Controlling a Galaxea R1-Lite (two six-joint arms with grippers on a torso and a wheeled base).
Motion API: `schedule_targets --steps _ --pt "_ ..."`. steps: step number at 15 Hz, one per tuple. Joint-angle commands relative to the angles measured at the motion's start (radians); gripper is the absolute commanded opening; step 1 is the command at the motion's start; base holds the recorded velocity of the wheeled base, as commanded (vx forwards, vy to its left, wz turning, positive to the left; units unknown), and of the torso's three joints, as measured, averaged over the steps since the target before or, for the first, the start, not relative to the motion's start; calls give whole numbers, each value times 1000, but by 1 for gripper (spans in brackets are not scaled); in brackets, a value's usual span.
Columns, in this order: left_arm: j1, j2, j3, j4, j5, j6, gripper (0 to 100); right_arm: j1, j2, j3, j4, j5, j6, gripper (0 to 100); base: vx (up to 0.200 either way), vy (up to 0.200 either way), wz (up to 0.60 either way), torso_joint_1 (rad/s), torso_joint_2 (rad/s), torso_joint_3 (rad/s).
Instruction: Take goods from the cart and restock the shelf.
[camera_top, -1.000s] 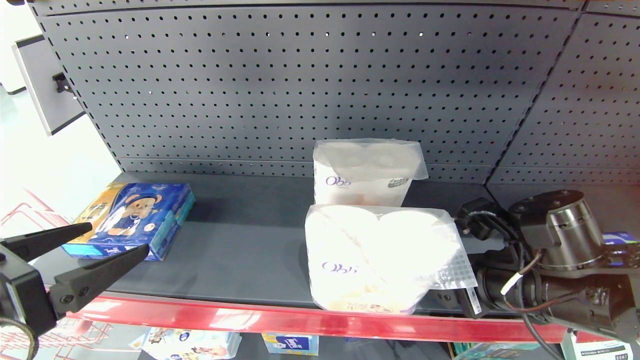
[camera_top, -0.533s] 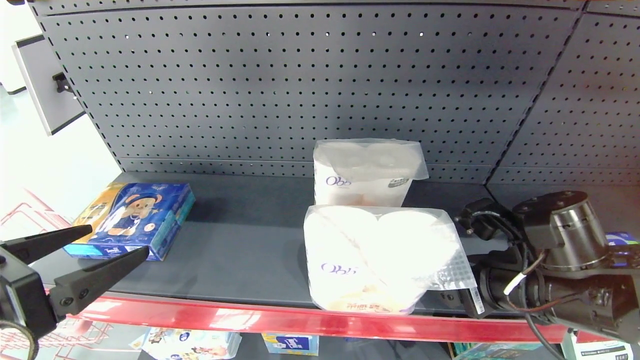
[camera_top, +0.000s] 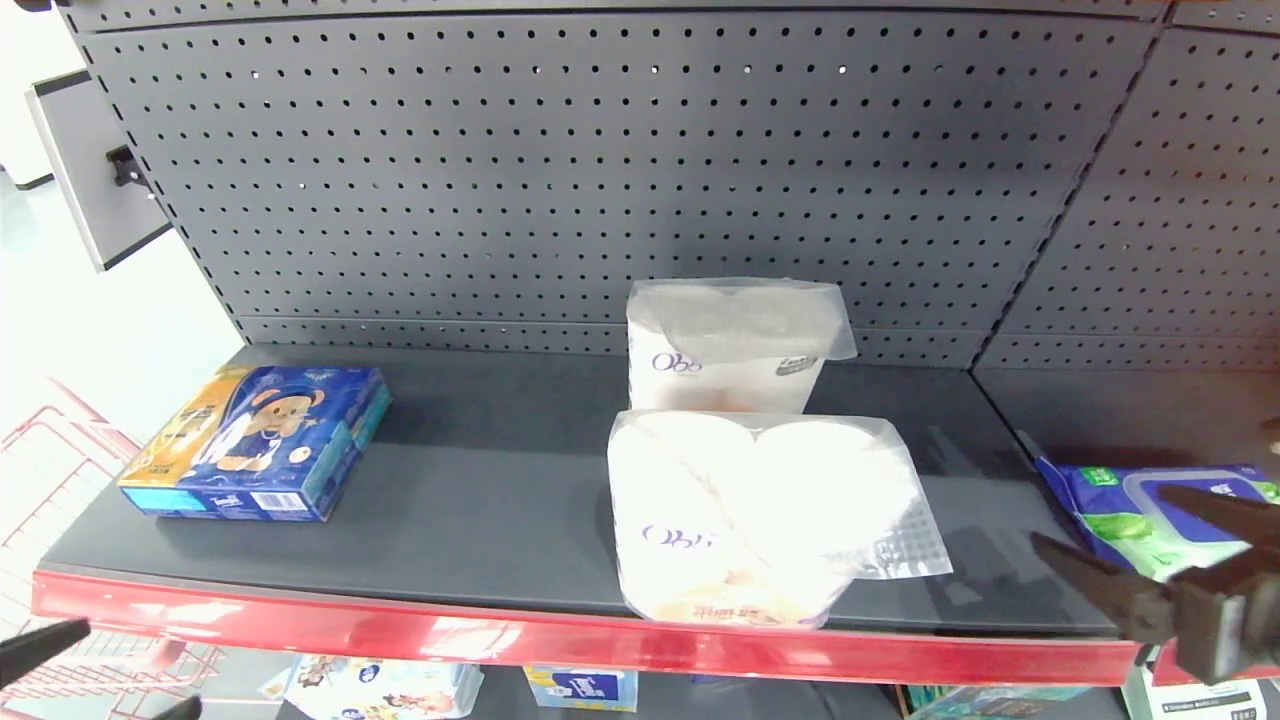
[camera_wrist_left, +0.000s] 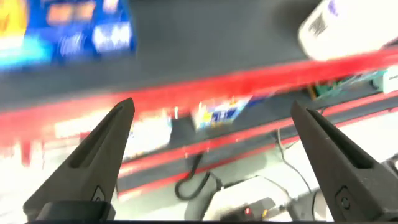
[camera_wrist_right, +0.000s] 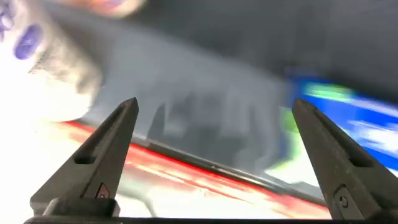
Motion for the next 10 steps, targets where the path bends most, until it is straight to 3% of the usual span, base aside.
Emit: schedule_targets --steps 1,2,3,5,7,8,10 --pt "1 -227 35 129 71 -16 100 -159 -452 18 147 -177 -94 100 0 0 0 0 0 0" --pt "1 -316 77 182 156 -16 100 -319 -539 -45 317 -175 -94 100 0 0 0 0 0 0" --pt "0 -390 109 195 199 -11 100 -446 -608 -83 466 -167 -91 100 0 0 0 0 0 0" --pt "24 -443 107 224 252 -11 100 -495 -703 -74 590 -161 -60 100 0 0 0 0 0 0" --pt "147 -405 97 277 259 -16 100 -493 -821 17 666 -161 -49 100 0 0 0 0 0 0" --pt "170 -405 104 281 257 -16 100 -503 -841 55 681 -169 -26 100 0 0 0 0 0 0" --pt "176 -445 126 319 263 -16 100 -671 -791 92 696 -161 -8 100 0 0 0 0 0 0"
